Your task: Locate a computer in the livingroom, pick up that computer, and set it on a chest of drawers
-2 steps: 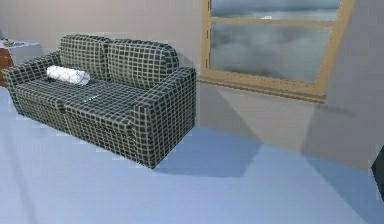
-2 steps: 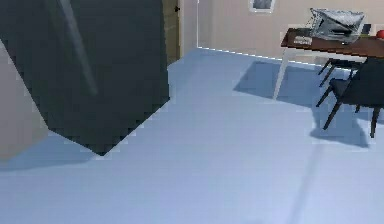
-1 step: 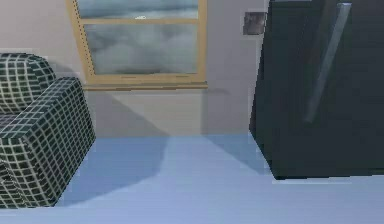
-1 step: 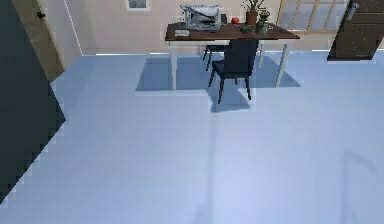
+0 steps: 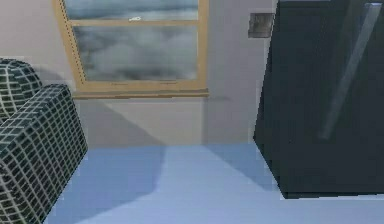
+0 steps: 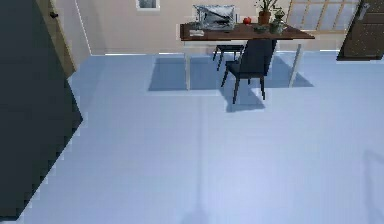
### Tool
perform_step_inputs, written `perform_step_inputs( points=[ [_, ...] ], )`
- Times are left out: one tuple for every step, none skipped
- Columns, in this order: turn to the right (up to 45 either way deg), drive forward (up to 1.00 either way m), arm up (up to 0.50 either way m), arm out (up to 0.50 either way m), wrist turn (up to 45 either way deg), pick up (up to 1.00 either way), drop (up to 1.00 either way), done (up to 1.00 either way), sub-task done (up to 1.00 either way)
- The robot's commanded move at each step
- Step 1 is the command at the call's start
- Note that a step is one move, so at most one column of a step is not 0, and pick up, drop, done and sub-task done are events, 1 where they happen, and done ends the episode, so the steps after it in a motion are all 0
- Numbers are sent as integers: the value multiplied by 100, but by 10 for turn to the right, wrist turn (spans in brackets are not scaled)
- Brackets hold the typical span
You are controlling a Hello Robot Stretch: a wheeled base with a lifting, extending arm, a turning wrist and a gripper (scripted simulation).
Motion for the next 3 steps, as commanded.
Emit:
perform_step_inputs(
  points=[
    [-450,0,0,0,0,0,0,0,0],
    [-390,0,0,0,0,0,0,0,0],
    [0,100,0,0,0,0,0,0,0]
  ],
)
